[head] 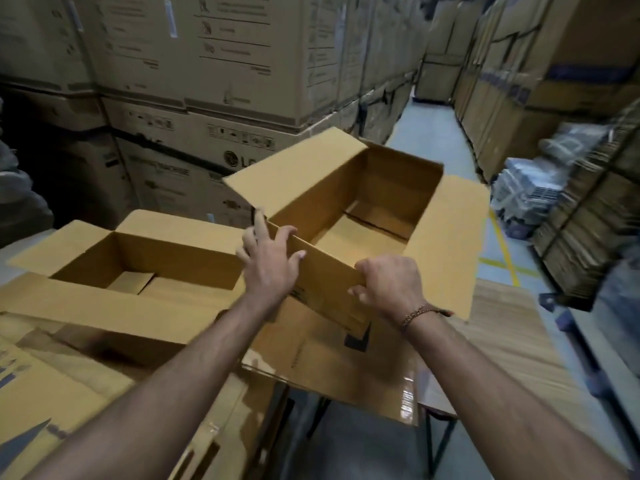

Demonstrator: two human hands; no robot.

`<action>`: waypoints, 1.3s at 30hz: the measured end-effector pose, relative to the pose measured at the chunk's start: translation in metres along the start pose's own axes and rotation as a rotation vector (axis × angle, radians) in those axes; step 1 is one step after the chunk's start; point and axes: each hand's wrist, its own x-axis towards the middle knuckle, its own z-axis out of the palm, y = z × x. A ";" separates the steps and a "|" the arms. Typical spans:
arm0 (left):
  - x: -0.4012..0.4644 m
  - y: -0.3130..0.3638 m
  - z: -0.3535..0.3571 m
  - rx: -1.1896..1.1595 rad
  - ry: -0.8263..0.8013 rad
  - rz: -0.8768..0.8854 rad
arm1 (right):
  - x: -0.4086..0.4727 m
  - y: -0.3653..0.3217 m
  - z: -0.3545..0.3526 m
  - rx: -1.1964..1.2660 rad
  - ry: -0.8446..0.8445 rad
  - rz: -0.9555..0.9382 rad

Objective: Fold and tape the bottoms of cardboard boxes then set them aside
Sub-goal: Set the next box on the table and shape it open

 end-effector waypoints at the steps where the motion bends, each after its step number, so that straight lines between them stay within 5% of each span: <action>1: -0.009 0.017 0.011 -0.148 -0.042 -0.086 | -0.007 0.006 0.009 0.023 -0.016 0.063; 4: -0.038 0.066 0.043 -0.517 -0.310 -0.226 | -0.023 0.019 0.042 0.105 -0.048 0.218; 8: -0.059 0.104 0.093 -0.544 -0.653 -0.290 | -0.041 0.028 0.075 0.158 -0.107 0.315; 11: -0.060 0.117 0.121 -0.587 -0.744 -0.351 | -0.054 0.038 0.095 0.176 -0.139 0.351; 16: -0.059 0.149 0.149 -0.470 -0.690 -0.350 | -0.059 0.057 0.123 0.259 -0.196 0.358; 24: -0.018 0.124 0.178 -0.197 -0.567 -0.346 | -0.038 0.103 0.139 0.482 -0.313 0.099; 33: 0.071 0.049 0.209 -0.028 -0.608 -0.150 | -0.006 0.149 0.191 0.487 -0.611 0.321; 39: 0.083 0.047 0.231 0.052 -0.611 -0.072 | 0.002 0.132 0.228 0.322 -0.454 0.368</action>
